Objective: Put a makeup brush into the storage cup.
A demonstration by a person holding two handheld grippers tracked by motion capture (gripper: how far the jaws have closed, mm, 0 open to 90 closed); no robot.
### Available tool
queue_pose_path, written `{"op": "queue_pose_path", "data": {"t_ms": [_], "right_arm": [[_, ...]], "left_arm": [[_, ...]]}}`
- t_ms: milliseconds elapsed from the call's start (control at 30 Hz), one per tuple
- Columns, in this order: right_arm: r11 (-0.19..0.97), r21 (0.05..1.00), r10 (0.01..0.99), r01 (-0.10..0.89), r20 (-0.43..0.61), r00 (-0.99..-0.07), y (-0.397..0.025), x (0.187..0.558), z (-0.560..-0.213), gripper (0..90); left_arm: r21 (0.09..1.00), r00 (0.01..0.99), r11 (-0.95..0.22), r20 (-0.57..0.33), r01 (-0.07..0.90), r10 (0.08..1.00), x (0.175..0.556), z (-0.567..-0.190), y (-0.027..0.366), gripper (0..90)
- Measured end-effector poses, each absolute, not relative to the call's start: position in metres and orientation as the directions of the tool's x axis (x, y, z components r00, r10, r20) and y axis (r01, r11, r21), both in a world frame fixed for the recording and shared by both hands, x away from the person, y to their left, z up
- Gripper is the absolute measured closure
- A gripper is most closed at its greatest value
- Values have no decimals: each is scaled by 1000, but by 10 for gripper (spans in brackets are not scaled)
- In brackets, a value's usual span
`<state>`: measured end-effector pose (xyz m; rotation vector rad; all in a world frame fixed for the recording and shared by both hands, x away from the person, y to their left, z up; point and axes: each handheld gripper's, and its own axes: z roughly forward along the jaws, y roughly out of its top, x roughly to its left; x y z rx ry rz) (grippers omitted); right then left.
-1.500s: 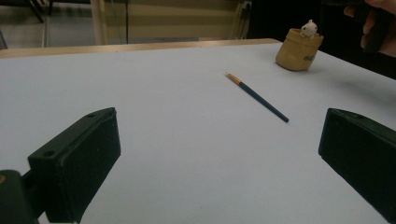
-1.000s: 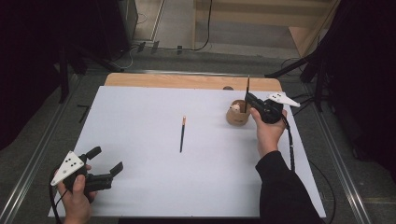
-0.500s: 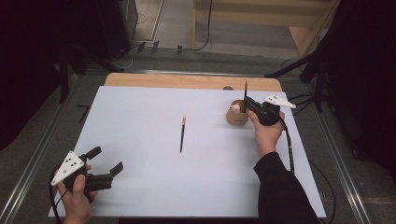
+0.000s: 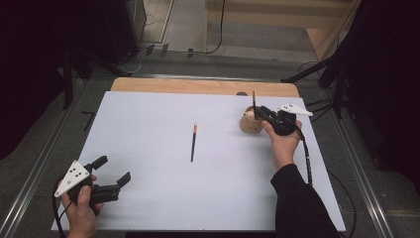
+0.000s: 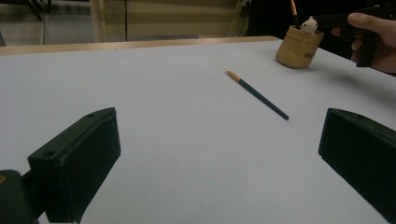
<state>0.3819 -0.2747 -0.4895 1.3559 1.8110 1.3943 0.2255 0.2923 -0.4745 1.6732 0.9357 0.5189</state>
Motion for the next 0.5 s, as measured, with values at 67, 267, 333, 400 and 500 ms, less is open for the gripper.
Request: {"op": "queue_pose_path", "data": {"t_ms": [67,267,333,400,500], "right_arm": [[-6,908,902,418,185,-389,-275,380,-489,689],[-14,904,910,427,189,-369,-282,370,-483,606],[-29,899,907,436,206,-366,-285,366,-482,560],[-31,896,910,443,208,-359,-288,361,-481,515],[-26,893,913,450,204,-353,-291,353,-478,444]], "left_arm": [[944,593,-91,-123,318,796,225,-474,292,0],[944,592,-92,-121,317,796,225,-474,292,0],[944,593,-94,-120,318,797,225,-474,291,0],[943,594,-97,-118,317,795,225,-474,291,0],[944,594,-97,-118,317,796,225,-475,290,0]]}}
